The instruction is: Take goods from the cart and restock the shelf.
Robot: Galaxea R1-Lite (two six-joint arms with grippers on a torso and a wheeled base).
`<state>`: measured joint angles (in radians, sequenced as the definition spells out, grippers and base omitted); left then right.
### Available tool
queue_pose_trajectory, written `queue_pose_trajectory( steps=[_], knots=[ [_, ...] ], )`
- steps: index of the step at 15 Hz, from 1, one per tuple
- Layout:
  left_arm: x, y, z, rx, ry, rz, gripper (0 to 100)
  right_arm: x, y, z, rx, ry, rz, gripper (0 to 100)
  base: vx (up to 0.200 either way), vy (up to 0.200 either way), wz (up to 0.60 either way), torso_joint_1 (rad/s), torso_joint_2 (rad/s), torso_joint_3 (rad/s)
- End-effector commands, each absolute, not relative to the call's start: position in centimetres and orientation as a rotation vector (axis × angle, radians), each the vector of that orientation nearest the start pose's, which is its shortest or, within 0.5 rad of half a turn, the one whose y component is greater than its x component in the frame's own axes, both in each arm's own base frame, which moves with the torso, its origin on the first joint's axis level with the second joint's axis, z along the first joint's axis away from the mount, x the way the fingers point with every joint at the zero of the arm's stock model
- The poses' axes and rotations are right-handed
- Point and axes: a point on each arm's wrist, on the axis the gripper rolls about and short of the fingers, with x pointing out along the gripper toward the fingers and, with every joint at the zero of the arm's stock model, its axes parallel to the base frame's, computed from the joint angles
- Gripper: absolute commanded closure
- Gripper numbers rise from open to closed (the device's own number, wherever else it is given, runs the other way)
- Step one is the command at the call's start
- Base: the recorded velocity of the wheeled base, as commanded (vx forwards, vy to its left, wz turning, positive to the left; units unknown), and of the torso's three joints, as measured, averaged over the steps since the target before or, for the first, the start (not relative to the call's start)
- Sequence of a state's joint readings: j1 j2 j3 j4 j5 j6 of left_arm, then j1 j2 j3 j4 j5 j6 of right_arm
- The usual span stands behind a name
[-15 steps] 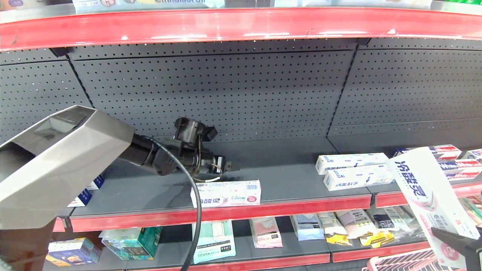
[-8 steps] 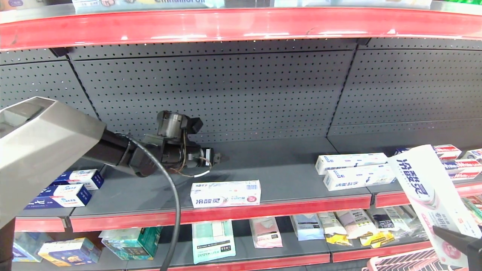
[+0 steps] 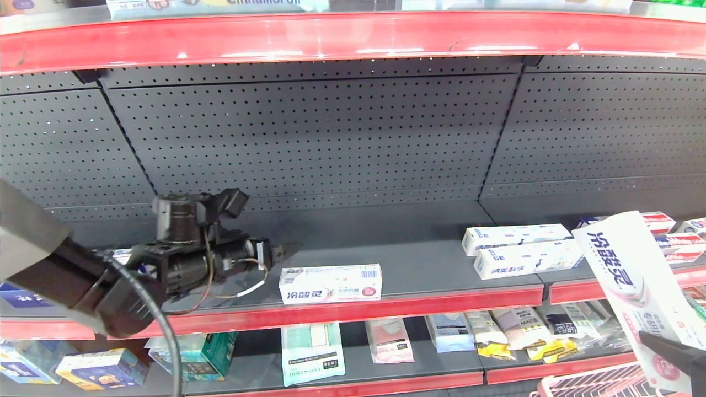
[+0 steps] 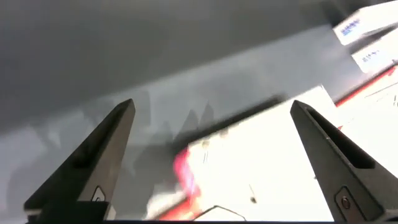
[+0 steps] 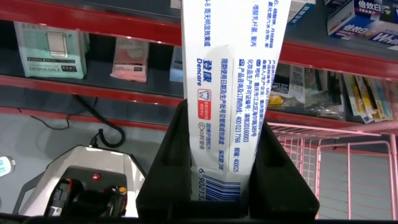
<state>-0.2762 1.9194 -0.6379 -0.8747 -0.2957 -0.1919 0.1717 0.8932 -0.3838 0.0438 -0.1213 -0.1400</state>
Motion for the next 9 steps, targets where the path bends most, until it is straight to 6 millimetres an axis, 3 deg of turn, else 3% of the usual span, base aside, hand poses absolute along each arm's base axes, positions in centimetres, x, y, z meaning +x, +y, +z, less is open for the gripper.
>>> queue_pose_trajectory(
  steps=[1,6,8,9],
  knots=[
    [23.1,-6.1,12.1,-0.185,0.312,-0.523,0,8.7,1.2,16.1,-0.217,0.543,0.087,100,0.000,0.000,0.00,0.000,0.00,0.000],
    [12.6,-4.1,16.8,-0.049,0.081,-0.596,0,8.6,1.1,16.5,-0.232,0.517,0.076,100,0.000,0.000,0.00,0.000,0.00,0.000],
    [9.0,-3.3,17.4,0.017,0.062,-0.612,0,8.6,1.1,16.6,-0.266,0.513,0.076,100,0.000,0.000,0.00,0.000,0.00,0.000],
    [4.7,-2.1,17.7,0.031,0.117,-0.604,0,8.9,1.1,17.0,-0.304,0.501,0.091,100,0.000,0.000,0.00,0.000,0.00,0.000]
  ],
)
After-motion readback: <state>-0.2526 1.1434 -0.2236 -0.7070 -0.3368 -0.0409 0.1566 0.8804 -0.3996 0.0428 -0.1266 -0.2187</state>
